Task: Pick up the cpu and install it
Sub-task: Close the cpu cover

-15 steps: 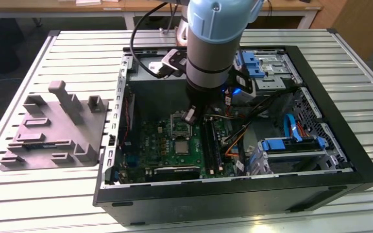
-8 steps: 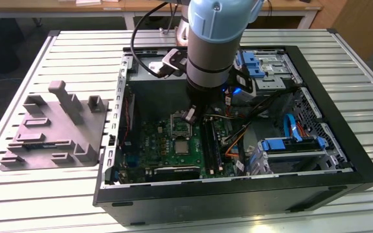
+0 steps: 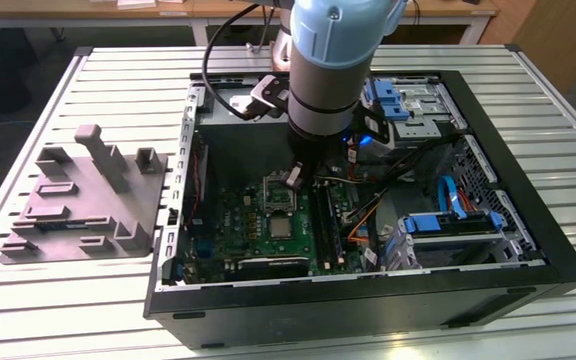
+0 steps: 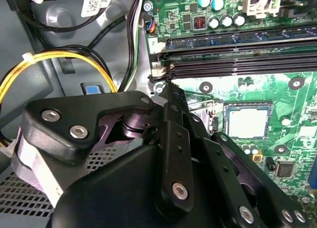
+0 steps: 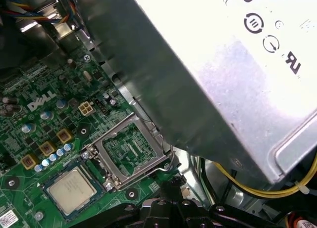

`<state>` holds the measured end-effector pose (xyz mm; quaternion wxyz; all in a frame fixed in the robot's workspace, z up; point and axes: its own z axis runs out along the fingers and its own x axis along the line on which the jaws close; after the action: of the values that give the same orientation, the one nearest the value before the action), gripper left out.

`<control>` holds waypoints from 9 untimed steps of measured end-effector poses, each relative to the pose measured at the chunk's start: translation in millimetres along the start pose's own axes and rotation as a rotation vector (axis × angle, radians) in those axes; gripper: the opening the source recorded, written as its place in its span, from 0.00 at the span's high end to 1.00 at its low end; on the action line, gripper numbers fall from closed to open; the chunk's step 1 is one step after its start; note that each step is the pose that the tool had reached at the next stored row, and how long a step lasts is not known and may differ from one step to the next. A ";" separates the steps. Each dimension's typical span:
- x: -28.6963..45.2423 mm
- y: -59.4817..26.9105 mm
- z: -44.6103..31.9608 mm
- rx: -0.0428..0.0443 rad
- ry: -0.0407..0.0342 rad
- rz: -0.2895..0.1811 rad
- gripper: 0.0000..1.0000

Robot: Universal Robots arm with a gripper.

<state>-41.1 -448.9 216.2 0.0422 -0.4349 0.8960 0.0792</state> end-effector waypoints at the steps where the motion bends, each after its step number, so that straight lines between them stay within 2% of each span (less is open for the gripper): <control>1: -0.1 0.1 0.2 -0.0005 -0.0005 0.000 0.89; 9: -1.3 1.1 2.6 -0.0158 -0.0201 0.001 0.89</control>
<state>-41.2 -446.8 213.9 0.0477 -0.4340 0.8951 0.0907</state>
